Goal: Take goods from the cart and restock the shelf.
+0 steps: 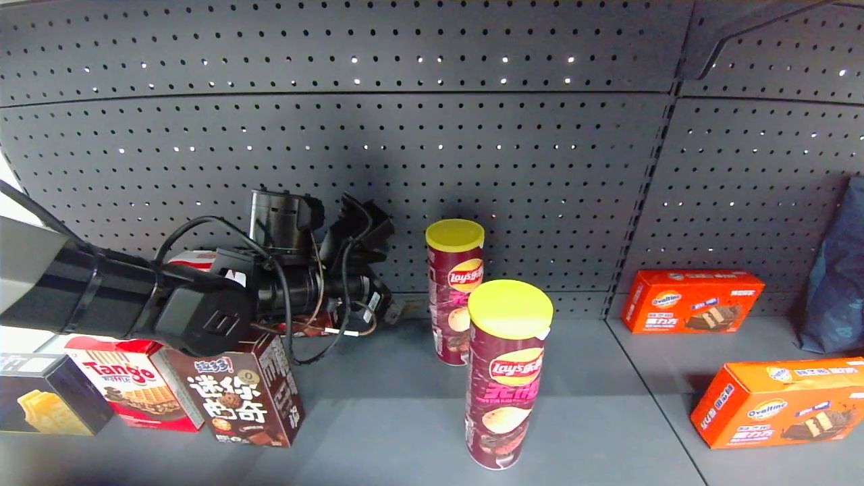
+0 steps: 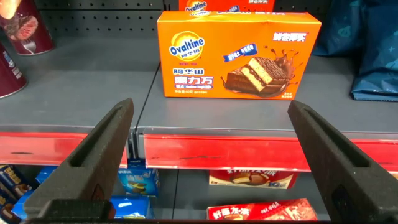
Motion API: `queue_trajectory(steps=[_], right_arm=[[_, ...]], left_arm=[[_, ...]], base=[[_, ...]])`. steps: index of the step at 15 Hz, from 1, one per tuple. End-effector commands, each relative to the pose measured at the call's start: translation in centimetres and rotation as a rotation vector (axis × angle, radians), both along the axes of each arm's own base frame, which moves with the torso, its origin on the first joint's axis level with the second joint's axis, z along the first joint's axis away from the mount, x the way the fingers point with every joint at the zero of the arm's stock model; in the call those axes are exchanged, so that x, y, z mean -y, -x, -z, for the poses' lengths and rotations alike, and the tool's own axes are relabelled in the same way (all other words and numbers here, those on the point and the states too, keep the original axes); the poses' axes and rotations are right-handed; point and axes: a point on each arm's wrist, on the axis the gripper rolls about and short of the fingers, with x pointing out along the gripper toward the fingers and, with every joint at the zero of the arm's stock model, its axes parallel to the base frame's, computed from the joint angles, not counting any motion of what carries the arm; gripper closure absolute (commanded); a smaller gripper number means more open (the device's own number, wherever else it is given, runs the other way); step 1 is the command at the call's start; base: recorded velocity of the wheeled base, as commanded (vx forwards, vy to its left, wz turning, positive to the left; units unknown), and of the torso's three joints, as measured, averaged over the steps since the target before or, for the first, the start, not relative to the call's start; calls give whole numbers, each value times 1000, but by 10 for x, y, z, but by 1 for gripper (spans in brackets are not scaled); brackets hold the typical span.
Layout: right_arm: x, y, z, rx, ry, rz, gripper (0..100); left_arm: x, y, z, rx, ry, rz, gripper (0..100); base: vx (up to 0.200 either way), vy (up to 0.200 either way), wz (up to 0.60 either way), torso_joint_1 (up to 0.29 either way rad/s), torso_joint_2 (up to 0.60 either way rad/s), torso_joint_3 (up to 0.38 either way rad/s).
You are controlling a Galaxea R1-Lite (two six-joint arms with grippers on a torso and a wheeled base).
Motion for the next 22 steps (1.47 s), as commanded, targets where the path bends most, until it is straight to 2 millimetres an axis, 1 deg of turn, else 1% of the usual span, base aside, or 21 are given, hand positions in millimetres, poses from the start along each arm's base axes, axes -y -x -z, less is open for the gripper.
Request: queue_trajectory(steps=[1,5,10,12,16,18,22], right_arm=[[0,0,0,-1,0,-1,0],[0,0,0,-1,0,-1,0],[0,0,0,-1,0,-1,0],[0,0,0,-1,0,-1,0],[0,0,0,-1,0,-1,0],[0,0,0,-1,0,-1,0],[0,0,0,-1,0,-1,0]], left_arm=[[-3,1,-2,10,-7,-19,0],[-1,1,-2,11,-13,-25,0],[1,-2,6,-3,-33,-53,0],[3,-2,8,-6,-35,-48,0],[14,-2,17,-30,-46,-20,0],[16,-3,20,-38,-49,-19,0],[15,-4,19,-35,-46,-31,0]], base=[[0,0,0,0,0,0],[0,0,0,0,0,0],[0,0,0,0,0,0],[0,0,0,0,0,0],[0,0,0,0,0,0],[0,0,0,0,0,0],[0,0,0,0,0,0]])
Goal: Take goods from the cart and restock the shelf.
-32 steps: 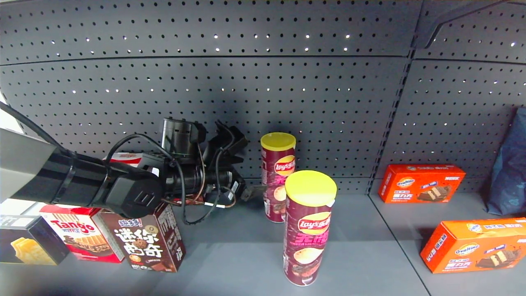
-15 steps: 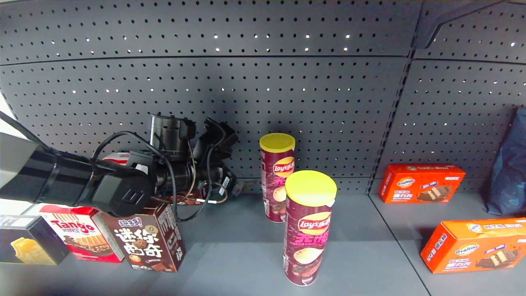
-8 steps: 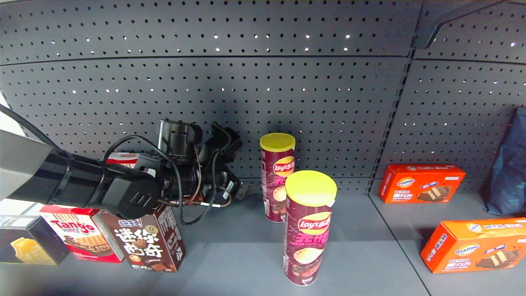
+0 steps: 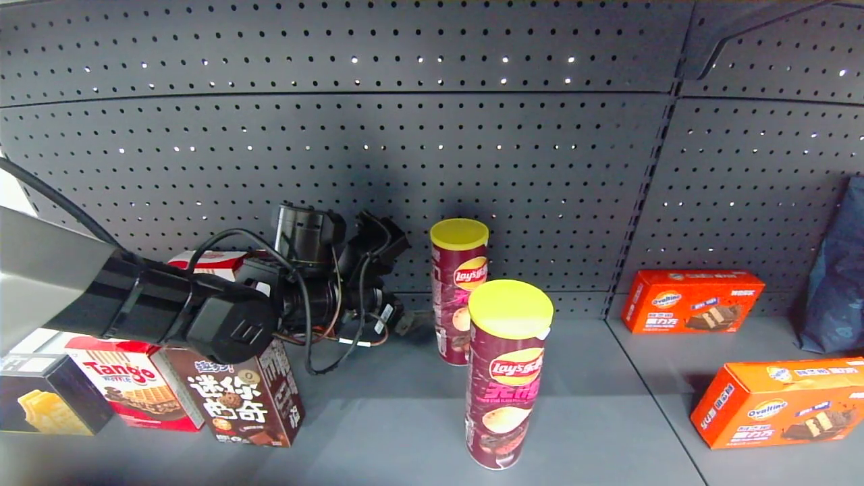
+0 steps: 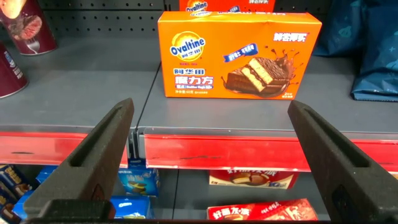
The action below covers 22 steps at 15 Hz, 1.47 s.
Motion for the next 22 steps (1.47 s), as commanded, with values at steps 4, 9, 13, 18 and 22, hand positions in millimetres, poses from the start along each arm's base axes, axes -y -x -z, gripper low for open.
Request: queue_trajectory(steps=[4,9,13,18,22], right_arm=[[0,0,0,-1,0,-1,0],[0,0,0,-1,0,-1,0],[0,0,0,-1,0,-1,0],[0,0,0,-1,0,-1,0],[0,0,0,-1,0,-1,0]], left_arm=[[1,-4,5,-11,-3,-3,0],[4,-8,6,-8,-2,0,0],[6,-9,8,-13,-3,4,0],[14,-10,12,-18,-4,19,0],[16,-11,11,-11,-1,22,0]], base=[[0,0,0,0,0,0],[0,0,0,0,0,0],[0,0,0,0,0,0],[0,0,0,0,0,0],[0,0,0,0,0,0]])
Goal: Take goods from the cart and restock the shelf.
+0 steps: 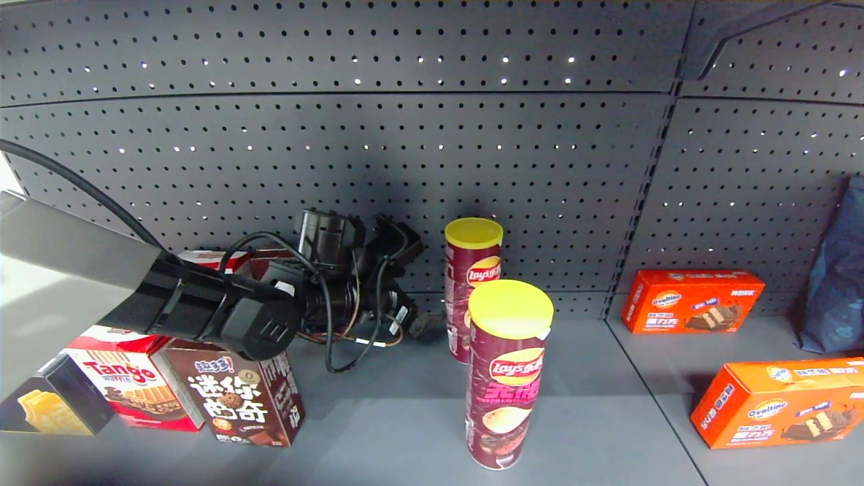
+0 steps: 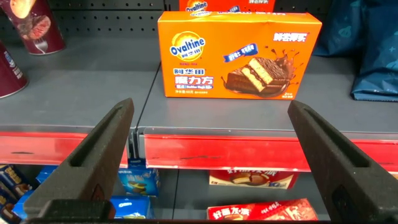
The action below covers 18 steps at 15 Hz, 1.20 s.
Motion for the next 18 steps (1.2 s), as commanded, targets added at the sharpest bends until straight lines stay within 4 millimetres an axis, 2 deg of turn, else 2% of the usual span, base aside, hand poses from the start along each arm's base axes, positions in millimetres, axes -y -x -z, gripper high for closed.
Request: queue_trajectory(steps=[1,3,5,9,12,14,17,18], right_arm=[[0,0,0,-1,0,0,0],[0,0,0,-1,0,0,0],[0,0,0,-1,0,0,0],[0,0,0,-1,0,0,0],[0,0,0,-1,0,0,0],[0,0,0,-1,0,0,0],[0,0,0,-1,0,0,0],[0,0,0,-1,0,0,0]], left_arm=[[0,0,1,0,0,-2,0],[-1,0,-1,6,-4,-11,0],[-18,1,-23,61,11,-49,0],[-39,10,-56,138,41,-95,0],[-44,21,-80,197,66,-104,0],[-51,39,-104,245,87,-137,0],[-69,90,-146,265,154,-185,0],[-76,104,-154,292,156,-212,0]], base=[[0,0,0,0,0,0],[0,0,0,0,0,0],[0,0,0,0,0,0],[0,0,0,0,0,0],[0,0,0,0,0,0],[0,0,0,0,0,0],[0,0,0,0,0,0],[0,0,0,0,0,0]])
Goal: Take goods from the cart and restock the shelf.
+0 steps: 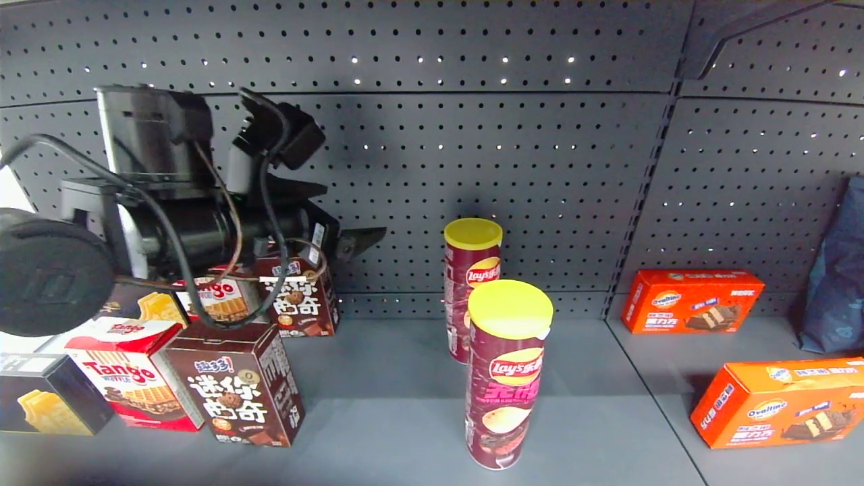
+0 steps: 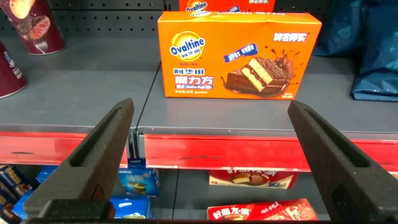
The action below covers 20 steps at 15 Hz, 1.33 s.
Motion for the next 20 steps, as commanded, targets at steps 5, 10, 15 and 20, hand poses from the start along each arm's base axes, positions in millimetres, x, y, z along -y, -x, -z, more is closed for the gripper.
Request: queue_trajectory(steps=[5,10,15,20], right_arm=[[0,0,0,-1,0,-2,0],[0,0,0,-3,0,-22,0],[0,0,0,-9,0,-5,0],[-6,-60,-154,-37,5,-214,0]], left_arm=[[-42,111,-32,139,48,-106,0],[-73,196,25,109,54,-133,0],[-93,243,59,129,40,-247,0],[-95,249,63,94,29,-240,0]], base=[[0,0,0,0,0,0],[0,0,0,0,0,0],[0,0,0,0,0,0],[0,0,0,0,0,0]])
